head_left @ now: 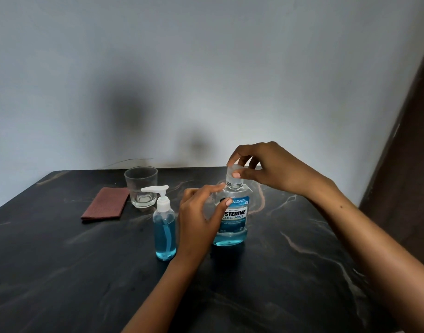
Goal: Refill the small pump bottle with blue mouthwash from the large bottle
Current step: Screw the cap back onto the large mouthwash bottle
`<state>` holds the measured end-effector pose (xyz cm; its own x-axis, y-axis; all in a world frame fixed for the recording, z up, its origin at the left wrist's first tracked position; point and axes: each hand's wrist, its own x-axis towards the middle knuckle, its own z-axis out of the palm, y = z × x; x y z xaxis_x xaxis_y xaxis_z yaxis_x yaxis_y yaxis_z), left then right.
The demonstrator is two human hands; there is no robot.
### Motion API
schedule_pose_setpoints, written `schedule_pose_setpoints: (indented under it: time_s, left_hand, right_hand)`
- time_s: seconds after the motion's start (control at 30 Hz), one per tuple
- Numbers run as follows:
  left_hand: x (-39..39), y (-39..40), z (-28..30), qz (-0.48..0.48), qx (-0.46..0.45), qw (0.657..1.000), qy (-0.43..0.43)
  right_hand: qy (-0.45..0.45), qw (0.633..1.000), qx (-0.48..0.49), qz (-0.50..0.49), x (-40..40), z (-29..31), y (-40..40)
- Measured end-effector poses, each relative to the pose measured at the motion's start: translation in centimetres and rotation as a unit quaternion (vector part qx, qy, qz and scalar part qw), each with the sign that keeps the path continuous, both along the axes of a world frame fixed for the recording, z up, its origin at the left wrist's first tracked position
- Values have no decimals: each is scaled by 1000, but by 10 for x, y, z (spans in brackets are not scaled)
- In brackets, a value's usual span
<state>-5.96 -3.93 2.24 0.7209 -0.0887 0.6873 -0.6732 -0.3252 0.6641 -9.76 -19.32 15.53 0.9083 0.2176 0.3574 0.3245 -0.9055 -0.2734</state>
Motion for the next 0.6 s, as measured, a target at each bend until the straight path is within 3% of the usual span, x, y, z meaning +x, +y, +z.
schedule_pose_setpoints:
  time_s: [0.27, 0.5, 0.6]
  left_hand:
    - [1, 0, 0, 1, -1, 1000, 1]
    - [-3, 0, 8, -9, -25, 999, -25]
    - [-3, -3, 11, -5, -11, 999, -38]
  right_hand:
    - [-46, 998, 3, -53, -5, -10, 6]
    - [-241, 960, 109, -95, -39, -61, 5]
    - [-217, 966, 121, -76, -52, -87, 8]
